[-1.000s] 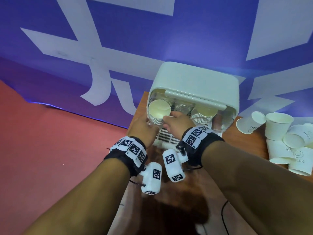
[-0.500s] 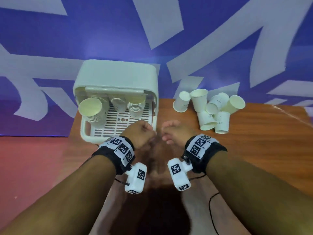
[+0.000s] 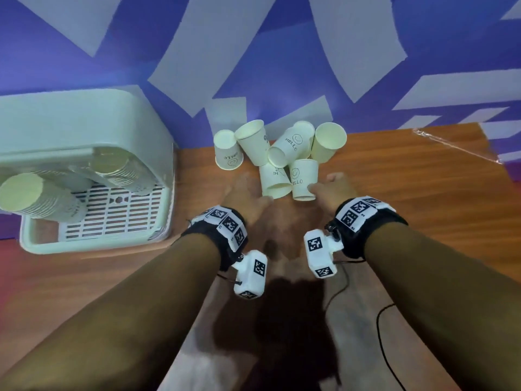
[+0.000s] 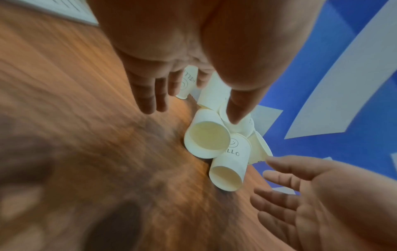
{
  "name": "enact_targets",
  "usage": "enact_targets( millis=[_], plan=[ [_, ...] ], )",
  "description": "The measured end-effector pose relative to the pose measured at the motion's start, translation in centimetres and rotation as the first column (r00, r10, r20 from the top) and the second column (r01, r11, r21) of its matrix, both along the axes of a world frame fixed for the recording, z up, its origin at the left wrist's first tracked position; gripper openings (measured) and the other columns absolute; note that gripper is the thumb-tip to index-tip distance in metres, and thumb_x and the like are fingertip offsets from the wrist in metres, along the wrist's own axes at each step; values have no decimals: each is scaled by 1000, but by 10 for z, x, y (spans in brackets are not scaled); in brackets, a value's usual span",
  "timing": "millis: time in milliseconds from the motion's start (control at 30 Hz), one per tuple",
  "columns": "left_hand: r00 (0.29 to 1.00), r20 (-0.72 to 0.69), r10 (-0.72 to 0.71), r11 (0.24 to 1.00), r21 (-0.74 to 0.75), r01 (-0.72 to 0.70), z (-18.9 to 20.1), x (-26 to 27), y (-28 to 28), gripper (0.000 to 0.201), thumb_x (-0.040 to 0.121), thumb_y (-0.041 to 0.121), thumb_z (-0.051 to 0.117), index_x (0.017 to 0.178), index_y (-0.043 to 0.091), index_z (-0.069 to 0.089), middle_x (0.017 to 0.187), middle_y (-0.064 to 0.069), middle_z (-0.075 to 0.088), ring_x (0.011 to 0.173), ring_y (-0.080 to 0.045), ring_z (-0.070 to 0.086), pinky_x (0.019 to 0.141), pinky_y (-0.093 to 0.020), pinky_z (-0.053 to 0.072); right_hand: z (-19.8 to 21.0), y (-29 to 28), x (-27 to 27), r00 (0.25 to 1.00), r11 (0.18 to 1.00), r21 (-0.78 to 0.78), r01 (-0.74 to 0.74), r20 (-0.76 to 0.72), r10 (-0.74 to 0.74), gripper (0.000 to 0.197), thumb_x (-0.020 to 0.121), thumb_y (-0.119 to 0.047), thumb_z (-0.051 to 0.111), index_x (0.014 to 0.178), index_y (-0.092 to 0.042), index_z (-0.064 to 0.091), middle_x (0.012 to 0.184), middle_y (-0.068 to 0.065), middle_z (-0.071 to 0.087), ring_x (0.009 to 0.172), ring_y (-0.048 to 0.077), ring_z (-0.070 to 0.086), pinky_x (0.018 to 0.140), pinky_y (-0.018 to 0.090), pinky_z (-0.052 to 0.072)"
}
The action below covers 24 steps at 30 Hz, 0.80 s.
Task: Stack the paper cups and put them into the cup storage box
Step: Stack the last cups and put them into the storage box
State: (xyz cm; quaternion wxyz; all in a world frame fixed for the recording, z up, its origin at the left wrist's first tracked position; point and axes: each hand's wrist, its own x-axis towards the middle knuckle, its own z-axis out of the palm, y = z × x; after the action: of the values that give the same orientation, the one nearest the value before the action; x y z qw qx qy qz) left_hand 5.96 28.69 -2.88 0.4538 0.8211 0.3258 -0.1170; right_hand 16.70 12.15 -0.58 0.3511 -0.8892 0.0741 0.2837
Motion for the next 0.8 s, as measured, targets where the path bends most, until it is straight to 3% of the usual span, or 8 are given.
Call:
enact_targets(
  millis=[100, 267, 367, 433, 500, 633, 733, 800],
  plan=[
    [990, 74, -122, 986, 125, 112, -12, 23, -8, 98, 71, 32, 77, 154, 33, 24, 153, -8, 31, 142, -29, 31, 117, -43, 30, -16, 6, 23, 999, 999, 40, -35, 8, 35, 56, 85, -35, 69, 133, -17, 46, 118, -3, 60, 103, 24, 61, 82, 31, 42],
    [944, -23, -328, 875, 370, 313, -26, 33, -22, 79, 83, 18, 69, 153, 23, 33, 164, -8, 12, 150, -28, 11, 122, -36, 13, -37, 12, 41, 989, 985, 91, -145, -12, 146, 49, 89, -30, 66, 131, -18, 46, 115, 1, 62, 97, 23, 60, 79, 32, 43],
    [915, -108, -389, 792, 469, 392, -28, 28, -28, 75, 90, 16, 61, 155, 25, 26, 158, -8, 25, 144, -28, 25, 118, -36, 24, -42, 5, 44, 987, 979, 128, -156, -21, 160, 54, 92, -22, 64, 140, -21, 40, 126, 1, 60, 106, 23, 58, 81, 29, 39],
    [902, -171, -396, 731, 537, 422, -27, 27, -27, 55, 95, 31, 59, 146, 24, 42, 137, -8, 47, 127, -28, 45, 104, -35, 38, -43, 1, 44, 987, 976, 158, -152, -35, 159, 63, 89, -22, 68, 144, -22, 37, 128, 0, 59, 101, 21, 57, 82, 29, 40],
    [886, -258, -385, 686, 563, 461, -19, 27, -31, 46, 93, 36, 62, 135, 21, 50, 127, -8, 50, 118, -31, 51, 93, -35, 43, -45, -4, 42, 987, 975, 197, -105, -97, 126, 74, 84, -25, 71, 147, -26, 31, 126, -1, 61, 97, 20, 59, 78, 31, 44],
    [882, -270, -387, 649, 599, 469, -14, 19, -37, 64, 81, 23, 65, 140, 24, 40, 135, -9, 36, 122, -32, 41, 93, -38, 45, -47, -19, 37, 989, 972, 235, -21, -137, 54, 69, 74, -34, 72, 136, -24, 44, 115, -1, 65, 92, 21, 64, 66, 30, 49],
    [880, -277, -387, 670, 571, 474, -15, 20, -42, 71, 73, 43, 74, 133, 17, 46, 145, -6, 36, 130, -28, 37, 104, -38, 39, -50, -30, 33, 981, 944, 314, 98, -191, -38, 77, 51, -46, 74, 122, -25, 51, 105, -4, 67, 91, 22, 68, 83, 46, 58],
    [867, -348, -356, 716, 495, 493, -12, 21, -48, 68, 73, 53, 73, 126, 18, 48, 131, -4, 51, 118, -26, 49, 99, -38, 45, -56, -37, 31, 964, 903, 386, 188, -247, -96, 82, 43, -46, 75, 118, -24, 51, 104, -1, 67, 91, 25, 71, 83, 52, 59]
  ],
)
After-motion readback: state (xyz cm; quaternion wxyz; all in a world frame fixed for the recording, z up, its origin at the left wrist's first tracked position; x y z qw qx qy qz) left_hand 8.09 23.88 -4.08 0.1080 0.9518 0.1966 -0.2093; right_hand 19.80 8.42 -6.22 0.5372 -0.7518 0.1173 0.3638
